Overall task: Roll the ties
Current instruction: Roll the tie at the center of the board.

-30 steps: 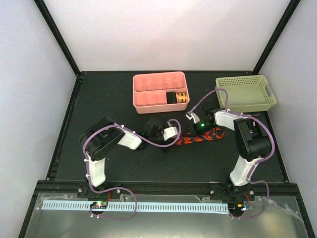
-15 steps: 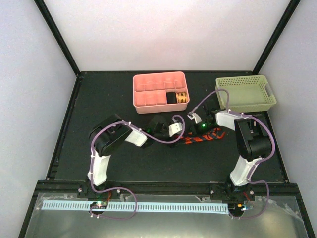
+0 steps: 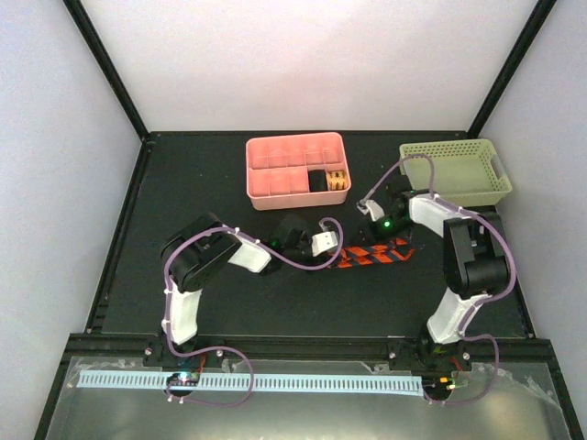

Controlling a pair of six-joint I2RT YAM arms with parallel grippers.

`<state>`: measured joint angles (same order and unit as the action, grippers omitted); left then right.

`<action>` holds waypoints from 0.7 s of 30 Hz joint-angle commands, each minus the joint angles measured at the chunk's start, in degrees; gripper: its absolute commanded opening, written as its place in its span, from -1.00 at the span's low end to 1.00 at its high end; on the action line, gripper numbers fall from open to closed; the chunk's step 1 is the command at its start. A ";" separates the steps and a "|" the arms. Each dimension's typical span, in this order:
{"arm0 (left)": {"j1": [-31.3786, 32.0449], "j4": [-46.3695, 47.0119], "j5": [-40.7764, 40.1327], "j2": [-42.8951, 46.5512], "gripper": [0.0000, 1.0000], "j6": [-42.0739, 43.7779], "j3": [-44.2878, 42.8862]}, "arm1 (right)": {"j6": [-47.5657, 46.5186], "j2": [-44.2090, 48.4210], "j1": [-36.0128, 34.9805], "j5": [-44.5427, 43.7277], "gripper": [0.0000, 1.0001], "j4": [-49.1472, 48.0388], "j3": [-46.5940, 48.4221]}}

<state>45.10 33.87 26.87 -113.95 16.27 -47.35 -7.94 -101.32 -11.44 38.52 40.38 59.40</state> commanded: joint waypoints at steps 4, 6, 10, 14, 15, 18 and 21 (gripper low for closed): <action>0.65 -8.70 -4.28 -0.31 -0.24 2.86 0.76 | -9.28 5.73 9.98 -10.86 -0.29 8.51 2.82; 0.86 -8.81 -4.20 -0.52 -0.24 2.88 0.62 | -10.10 6.11 12.91 -14.08 -0.20 8.31 3.13; 1.00 -8.82 -4.35 -0.48 -0.24 2.96 0.77 | -11.05 5.57 17.08 -18.58 -0.09 7.30 3.09; 0.95 -8.99 -4.55 -0.36 -0.24 2.91 0.87 | -10.33 4.66 17.77 -21.71 0.03 4.87 1.91; 0.96 -8.99 -4.55 -0.31 -0.24 2.90 0.86 | -9.93 4.33 17.83 -22.49 0.04 4.27 1.82; 0.96 -9.08 -4.55 -0.16 -0.24 2.87 0.87 | -9.20 3.59 17.83 -23.31 0.07 2.60 1.47; 0.95 -9.15 -4.56 -0.13 -0.24 2.97 0.72 | -8.90 1.50 17.81 -22.07 0.03 2.70 2.07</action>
<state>45.84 32.75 24.91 -113.45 18.02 -47.44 -17.45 -97.49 6.24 17.65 44.75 61.23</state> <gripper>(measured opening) 0.382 0.533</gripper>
